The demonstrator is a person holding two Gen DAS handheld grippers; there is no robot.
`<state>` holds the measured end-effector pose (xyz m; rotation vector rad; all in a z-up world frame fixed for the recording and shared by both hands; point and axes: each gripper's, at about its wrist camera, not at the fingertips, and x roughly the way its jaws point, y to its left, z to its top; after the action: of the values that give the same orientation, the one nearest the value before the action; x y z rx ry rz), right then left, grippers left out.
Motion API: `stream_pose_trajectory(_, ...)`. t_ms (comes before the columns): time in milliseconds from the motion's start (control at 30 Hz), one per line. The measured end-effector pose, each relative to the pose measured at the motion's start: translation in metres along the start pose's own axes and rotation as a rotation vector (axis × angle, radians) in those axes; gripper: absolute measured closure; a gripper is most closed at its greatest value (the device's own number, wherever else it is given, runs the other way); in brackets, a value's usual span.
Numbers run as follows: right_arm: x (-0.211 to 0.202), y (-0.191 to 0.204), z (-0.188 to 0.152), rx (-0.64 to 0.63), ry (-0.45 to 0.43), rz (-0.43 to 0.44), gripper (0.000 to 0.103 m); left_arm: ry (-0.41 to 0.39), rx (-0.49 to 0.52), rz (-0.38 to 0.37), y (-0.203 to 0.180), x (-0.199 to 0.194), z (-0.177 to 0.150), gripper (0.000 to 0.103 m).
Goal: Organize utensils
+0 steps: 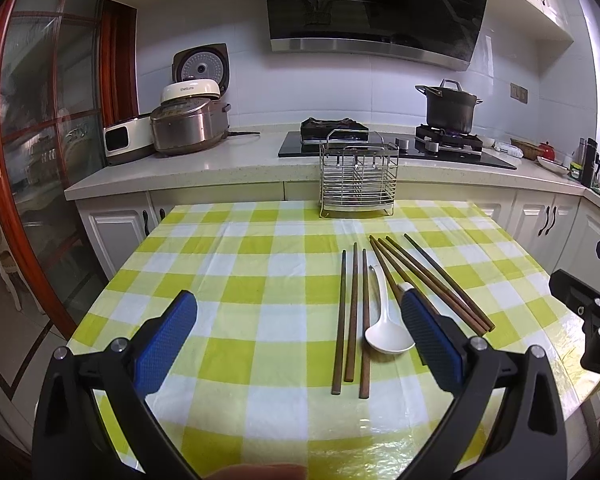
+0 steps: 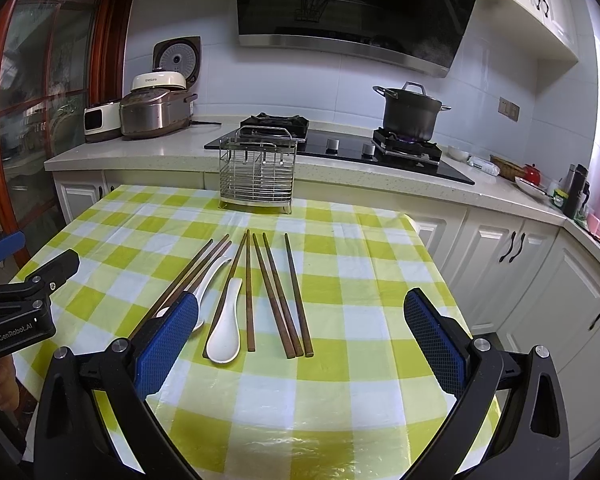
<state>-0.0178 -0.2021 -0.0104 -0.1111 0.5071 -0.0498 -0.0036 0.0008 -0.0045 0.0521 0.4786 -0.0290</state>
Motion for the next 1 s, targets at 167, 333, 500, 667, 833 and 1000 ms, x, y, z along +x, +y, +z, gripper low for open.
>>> stream_pose_trajectory(167,-0.0001,0.0002,-0.0002,0.002,0.000,0.001,0.007,0.004,0.001,-0.003,0.0031,0.0045,0.0014,0.004)
stream_pose_trajectory(333,-0.0002,-0.0001,-0.0002,0.003,0.001,0.001,0.007,0.003,0.000,-0.001,0.0032,0.0046,0.0013,0.004)
stream_pose_trajectory(500,-0.0005,-0.0008,-0.0019,0.005,0.001,0.003,0.007,0.004,0.002,-0.001,0.0033,0.0047,0.0018,0.004)
stream_pose_trajectory(667,0.0004,-0.0008,-0.0011,0.006,-0.001,0.003,0.007,0.005,0.001,-0.002,0.0035,0.0048,0.0020,0.004)
stream_pose_trajectory(833,-0.0005,-0.0020,-0.0012,0.006,0.000,0.003,0.007,0.005,0.003,-0.003,0.0036,0.0047,0.0018,0.004)
stream_pose_trajectory(1000,-0.0002,-0.0017,0.0001,0.009,-0.001,0.004,0.007,0.002,0.001,-0.003,0.0046,0.0042,0.0024,0.004)
